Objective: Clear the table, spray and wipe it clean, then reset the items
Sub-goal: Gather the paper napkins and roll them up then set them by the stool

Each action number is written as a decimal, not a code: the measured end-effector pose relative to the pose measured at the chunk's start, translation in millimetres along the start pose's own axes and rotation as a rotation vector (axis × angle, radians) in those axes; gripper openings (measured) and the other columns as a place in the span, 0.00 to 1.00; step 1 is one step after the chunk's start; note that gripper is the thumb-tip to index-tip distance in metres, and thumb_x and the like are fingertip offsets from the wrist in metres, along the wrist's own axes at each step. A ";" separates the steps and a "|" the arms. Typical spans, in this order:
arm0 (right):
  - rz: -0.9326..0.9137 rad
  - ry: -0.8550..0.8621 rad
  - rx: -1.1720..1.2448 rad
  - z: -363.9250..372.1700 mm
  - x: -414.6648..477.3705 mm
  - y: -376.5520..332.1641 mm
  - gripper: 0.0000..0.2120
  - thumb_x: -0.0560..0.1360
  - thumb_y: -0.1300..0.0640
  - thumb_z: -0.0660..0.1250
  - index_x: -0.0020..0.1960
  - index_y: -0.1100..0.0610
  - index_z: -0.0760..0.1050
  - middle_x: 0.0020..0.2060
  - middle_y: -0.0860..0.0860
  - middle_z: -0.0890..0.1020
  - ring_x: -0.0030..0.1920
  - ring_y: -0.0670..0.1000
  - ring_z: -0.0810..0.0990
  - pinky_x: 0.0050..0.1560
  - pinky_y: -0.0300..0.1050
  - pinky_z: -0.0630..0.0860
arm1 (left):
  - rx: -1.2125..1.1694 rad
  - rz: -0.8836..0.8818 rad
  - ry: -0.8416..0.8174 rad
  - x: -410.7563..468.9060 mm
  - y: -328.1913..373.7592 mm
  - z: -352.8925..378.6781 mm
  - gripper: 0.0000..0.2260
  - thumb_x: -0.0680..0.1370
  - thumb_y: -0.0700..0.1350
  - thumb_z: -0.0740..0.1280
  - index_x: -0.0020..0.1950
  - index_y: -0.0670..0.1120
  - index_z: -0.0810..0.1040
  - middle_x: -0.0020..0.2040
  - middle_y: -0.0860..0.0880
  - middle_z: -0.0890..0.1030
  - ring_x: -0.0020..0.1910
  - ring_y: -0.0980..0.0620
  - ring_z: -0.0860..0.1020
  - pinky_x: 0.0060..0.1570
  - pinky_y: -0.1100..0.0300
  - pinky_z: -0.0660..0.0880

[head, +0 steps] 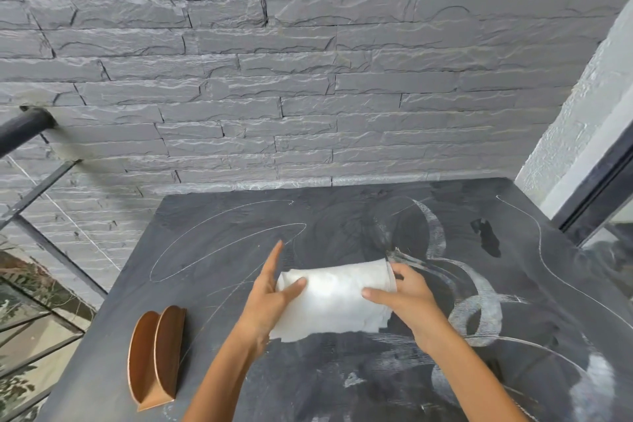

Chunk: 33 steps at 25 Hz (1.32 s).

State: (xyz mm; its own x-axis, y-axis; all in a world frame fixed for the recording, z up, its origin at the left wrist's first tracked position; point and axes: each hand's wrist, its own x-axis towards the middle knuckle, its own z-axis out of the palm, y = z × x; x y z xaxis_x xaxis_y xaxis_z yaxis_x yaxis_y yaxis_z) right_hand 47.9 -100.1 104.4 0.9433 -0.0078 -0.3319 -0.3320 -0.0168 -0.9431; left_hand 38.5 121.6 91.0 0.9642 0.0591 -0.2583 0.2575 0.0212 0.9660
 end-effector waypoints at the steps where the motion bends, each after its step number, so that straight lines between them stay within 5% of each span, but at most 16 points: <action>1: -0.023 0.022 -0.035 0.4 -0.9 -1.3 0.31 0.63 0.69 0.76 0.61 0.55 0.69 0.47 0.53 0.81 0.44 0.49 0.81 0.38 0.37 0.77 | 0.071 0.063 -0.023 -0.4 1.9 0.6 0.26 0.74 0.41 0.71 0.66 0.64 0.70 0.62 0.59 0.76 0.59 0.61 0.75 0.62 0.56 0.72; 3: -0.125 0.016 -0.180 -0.8 0.0 -3.9 0.42 0.61 0.67 0.78 0.67 0.47 0.62 0.52 0.51 0.77 0.52 0.49 0.77 0.46 0.36 0.75 | 0.189 0.129 -0.030 -1.4 7.0 0.3 0.21 0.72 0.40 0.73 0.58 0.62 0.77 0.60 0.54 0.79 0.58 0.57 0.77 0.62 0.57 0.73; 5: -0.247 -0.017 -0.365 -4.1 0.3 -7.5 0.42 0.60 0.64 0.79 0.67 0.43 0.66 0.57 0.46 0.74 0.58 0.47 0.71 0.49 0.31 0.69 | 0.369 0.214 -0.003 -1.5 12.9 -2.1 0.20 0.68 0.43 0.77 0.53 0.63 0.78 0.54 0.61 0.81 0.52 0.63 0.78 0.56 0.67 0.73; 7: -0.360 0.012 -0.519 -5.5 1.8 -12.2 0.30 0.61 0.62 0.78 0.58 0.44 0.75 0.52 0.42 0.76 0.55 0.46 0.71 0.47 0.33 0.66 | 0.575 0.293 0.050 -1.9 20.1 -4.0 0.20 0.65 0.45 0.79 0.51 0.63 0.78 0.47 0.69 0.78 0.47 0.69 0.76 0.48 0.77 0.70; 10: -0.480 0.073 -0.615 -6.0 1.7 -20.0 0.11 0.64 0.58 0.78 0.42 0.47 0.81 0.39 0.43 0.74 0.44 0.46 0.72 0.42 0.37 0.66 | 0.648 0.358 0.145 0.3 26.2 -7.9 0.15 0.63 0.45 0.79 0.41 0.62 0.79 0.39 0.65 0.79 0.39 0.64 0.77 0.36 0.77 0.69; 13: -0.480 0.012 -0.499 -8.2 3.5 -23.6 0.07 0.66 0.58 0.76 0.42 0.51 0.81 0.49 0.42 0.75 0.52 0.39 0.73 0.52 0.32 0.67 | 0.508 0.356 0.188 4.4 23.6 -14.9 0.12 0.62 0.43 0.80 0.34 0.57 0.81 0.45 0.58 0.78 0.45 0.61 0.77 0.37 0.77 0.69; 15: -0.402 -0.108 -0.269 -5.2 2.0 -27.4 0.07 0.70 0.61 0.73 0.47 0.55 0.79 0.50 0.42 0.79 0.51 0.41 0.77 0.53 0.36 0.72 | 0.203 0.253 0.088 3.1 24.6 -21.0 0.07 0.62 0.42 0.79 0.36 0.51 0.84 0.54 0.58 0.79 0.52 0.61 0.79 0.41 0.74 0.73; 17: -0.379 -0.176 -0.184 4.2 0.4 -28.7 0.04 0.73 0.61 0.70 0.45 0.57 0.76 0.39 0.43 0.81 0.41 0.43 0.78 0.43 0.39 0.73 | -0.020 0.160 -0.051 -2.5 23.5 -27.2 0.14 0.61 0.49 0.80 0.44 0.48 0.85 0.54 0.54 0.83 0.50 0.55 0.82 0.41 0.67 0.77; 19: -0.406 -0.181 -0.190 19.4 0.2 -26.9 0.05 0.75 0.60 0.67 0.44 0.58 0.72 0.35 0.46 0.77 0.38 0.43 0.75 0.41 0.39 0.70 | -0.031 0.084 -0.151 -13.5 20.9 -35.6 0.22 0.61 0.53 0.80 0.52 0.48 0.82 0.53 0.48 0.84 0.51 0.48 0.83 0.44 0.61 0.79; 21: -0.435 -0.158 -0.207 33.3 -0.5 -26.3 0.08 0.76 0.59 0.66 0.46 0.63 0.70 0.37 0.53 0.75 0.39 0.46 0.73 0.41 0.39 0.69 | -0.006 0.016 -0.235 -25.6 17.5 -44.5 0.25 0.64 0.46 0.79 0.59 0.49 0.78 0.55 0.47 0.83 0.54 0.47 0.82 0.48 0.57 0.80; 24: -0.413 -0.217 -0.204 54.3 -7.8 -25.4 0.12 0.72 0.60 0.70 0.47 0.65 0.70 0.39 0.60 0.77 0.39 0.48 0.74 0.38 0.36 0.70 | 0.005 -0.044 -0.088 -42.2 9.2 -62.4 0.23 0.64 0.42 0.76 0.58 0.47 0.77 0.52 0.48 0.84 0.51 0.47 0.83 0.47 0.55 0.80; 28: -0.375 -0.383 -0.373 84.8 -27.5 -18.2 0.22 0.59 0.62 0.80 0.49 0.53 0.75 0.41 0.48 0.81 0.41 0.44 0.78 0.39 0.33 0.73 | 0.089 -0.039 0.036 -54.7 5.5 -100.5 0.17 0.65 0.41 0.75 0.53 0.45 0.80 0.48 0.48 0.85 0.47 0.49 0.84 0.42 0.59 0.80; 33: -0.668 -0.260 -0.587 163.2 -64.9 0.9 0.13 0.67 0.61 0.73 0.51 0.57 0.80 0.39 0.57 0.84 0.39 0.58 0.79 0.37 0.43 0.69 | 0.207 -0.059 0.043 -50.1 11.1 -176.4 0.10 0.69 0.33 0.72 0.48 0.42 0.80 0.44 0.46 0.86 0.45 0.48 0.83 0.40 0.60 0.79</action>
State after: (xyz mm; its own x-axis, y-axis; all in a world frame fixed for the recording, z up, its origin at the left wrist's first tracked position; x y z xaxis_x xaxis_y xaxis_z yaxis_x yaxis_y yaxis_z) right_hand -13.4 63.6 122.0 0.8862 0.4095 0.2165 0.4002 -0.4416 -0.8030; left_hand -18.0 294.9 113.7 0.9447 0.1063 -0.3104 0.3252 -0.1793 0.9285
